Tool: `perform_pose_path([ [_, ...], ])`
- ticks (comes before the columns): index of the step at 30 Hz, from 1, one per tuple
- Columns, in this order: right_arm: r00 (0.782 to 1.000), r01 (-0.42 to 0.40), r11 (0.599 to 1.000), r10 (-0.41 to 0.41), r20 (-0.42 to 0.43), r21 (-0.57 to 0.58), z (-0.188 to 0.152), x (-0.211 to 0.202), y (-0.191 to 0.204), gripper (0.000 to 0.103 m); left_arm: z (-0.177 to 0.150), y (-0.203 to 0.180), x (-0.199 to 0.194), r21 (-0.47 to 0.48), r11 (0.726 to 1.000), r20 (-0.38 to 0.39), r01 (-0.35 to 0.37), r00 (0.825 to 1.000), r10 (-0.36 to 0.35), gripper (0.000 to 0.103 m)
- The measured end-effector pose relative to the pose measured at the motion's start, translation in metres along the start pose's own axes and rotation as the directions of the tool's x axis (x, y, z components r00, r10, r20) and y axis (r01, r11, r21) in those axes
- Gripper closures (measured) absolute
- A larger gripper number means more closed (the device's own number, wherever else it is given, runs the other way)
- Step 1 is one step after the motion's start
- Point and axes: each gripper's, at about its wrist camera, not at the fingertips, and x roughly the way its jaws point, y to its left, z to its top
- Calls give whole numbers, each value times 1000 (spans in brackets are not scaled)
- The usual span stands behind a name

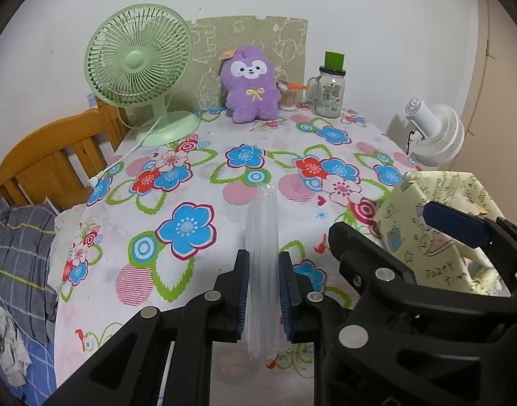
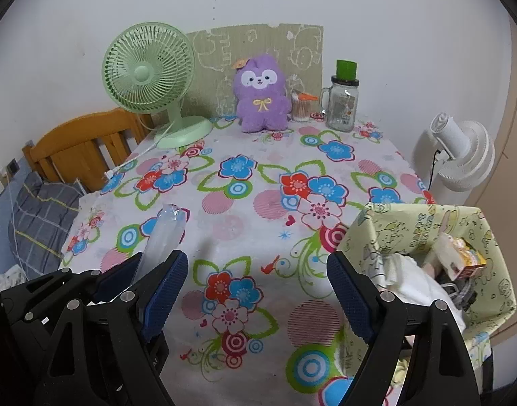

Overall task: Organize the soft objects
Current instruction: 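Lift the plastic cup stack with the left tool and carry it over the box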

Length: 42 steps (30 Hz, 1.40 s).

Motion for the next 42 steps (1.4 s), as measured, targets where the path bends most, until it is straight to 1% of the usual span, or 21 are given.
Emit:
perform_pose_path([
  [11,999,4,1000,-3,39,-24,3,-27,-10,16,3,-17,-23,11,1000,40,10,999,-10,88],
  [19,999,8,999,-7,45,-33,3,-37,-25,16,5,-33,-28,17,1000,43,17,999,-18,88],
  [33,997,53,998,-52,64,-13,0,-53,-68,16,12,-75,-31,60,997,56,45,997,-48,88],
  [42,994,72,997,-74,76,25,-5,-59,-99,16,17,-106,-28,98,994,60,55,996,-61,88],
])
